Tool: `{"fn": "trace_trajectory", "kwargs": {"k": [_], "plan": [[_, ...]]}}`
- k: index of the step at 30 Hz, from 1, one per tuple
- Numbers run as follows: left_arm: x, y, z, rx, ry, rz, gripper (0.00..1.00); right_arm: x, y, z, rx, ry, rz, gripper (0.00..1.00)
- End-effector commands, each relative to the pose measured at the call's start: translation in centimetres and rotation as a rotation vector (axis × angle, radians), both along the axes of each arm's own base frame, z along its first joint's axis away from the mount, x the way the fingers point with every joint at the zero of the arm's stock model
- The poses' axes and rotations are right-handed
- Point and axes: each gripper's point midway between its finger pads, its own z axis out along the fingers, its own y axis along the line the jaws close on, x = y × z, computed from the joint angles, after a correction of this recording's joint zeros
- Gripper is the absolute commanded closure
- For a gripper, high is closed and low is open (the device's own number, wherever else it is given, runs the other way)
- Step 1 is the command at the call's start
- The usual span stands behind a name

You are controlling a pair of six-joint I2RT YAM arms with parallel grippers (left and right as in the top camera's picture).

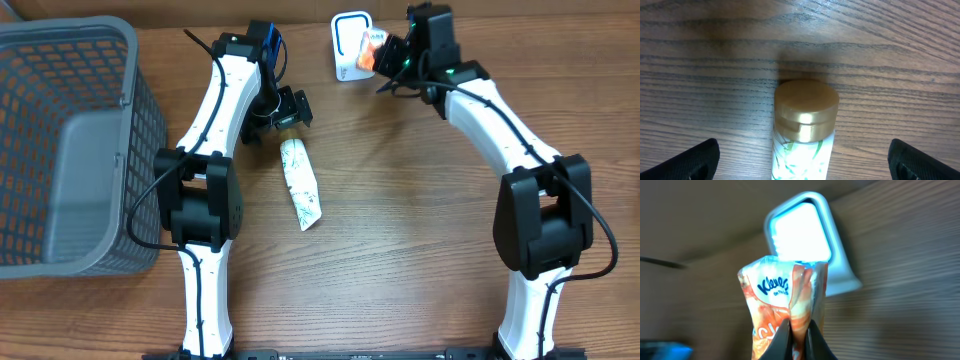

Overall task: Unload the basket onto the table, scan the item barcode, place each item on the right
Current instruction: 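Lift the tissue pack and hold it up to the white scanner, then carry the tissue pack right and drop it off the table edge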

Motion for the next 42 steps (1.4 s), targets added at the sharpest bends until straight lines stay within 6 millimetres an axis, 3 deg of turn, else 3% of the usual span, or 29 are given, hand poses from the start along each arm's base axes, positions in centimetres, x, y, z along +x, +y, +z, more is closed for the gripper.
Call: {"fn": "trace_trajectory", "kwargs": {"k": [1,4,8,9,10,13,21,26,38,40,42], "plan": [[0.1,0.4,0.7,0.009,-0.016,0.007,0.0,1.8,-5.6,4.3,-0.572,-0.205,-0.124,0.96],[0.1,0.4,0.7,0.009,-0.016,0.007,0.0,2.0,-6.3,7.8,-0.987,-0.325,-0.107,0.96],[0.1,0.4,0.7,0.009,-0.016,0.007,0.0,2.8,-2.1,12.2,-1.284,-0.534,0.096,0.96],[0.1,0.4,0.7,0.01,-0.016,0.007,0.0,2.9,-1.0,12.4,-1.312,-0.57,0.159,0.96],[0.1,0.4,0.7,0.009,-0.016,0.007,0.0,2.9,0.6,12.2,-1.346,-0.616,0.272,0.96],[0.1,0.4,0.7,0.009,-0.016,0.007,0.0,2.9,2.8,11.3,-1.397,-0.685,0.454,0.96],[0.1,0.4,0.7,0.009,-0.016,0.007,0.0,3.6,4.6,6.2,-1.427,-0.685,0.619,0.96],[0.1,0.4,0.7,0.009,-0.016,0.007,0.0,4.3,5.1,2.0,-1.421,-0.65,0.67,0.96],[0.1,0.4,0.7,0.009,-0.016,0.007,0.0,5.3,5.4,2.4,-1.391,-0.701,0.575,0.96],[0.1,0.4,0.7,0.009,-0.016,0.007,0.0,5.6,4.4,2.5,-1.35,-0.668,0.5,0.96],[0.1,0.4,0.7,0.009,-0.016,0.007,0.0,6.0,2.2,2.4,-1.284,-0.599,0.366,0.96]]}}
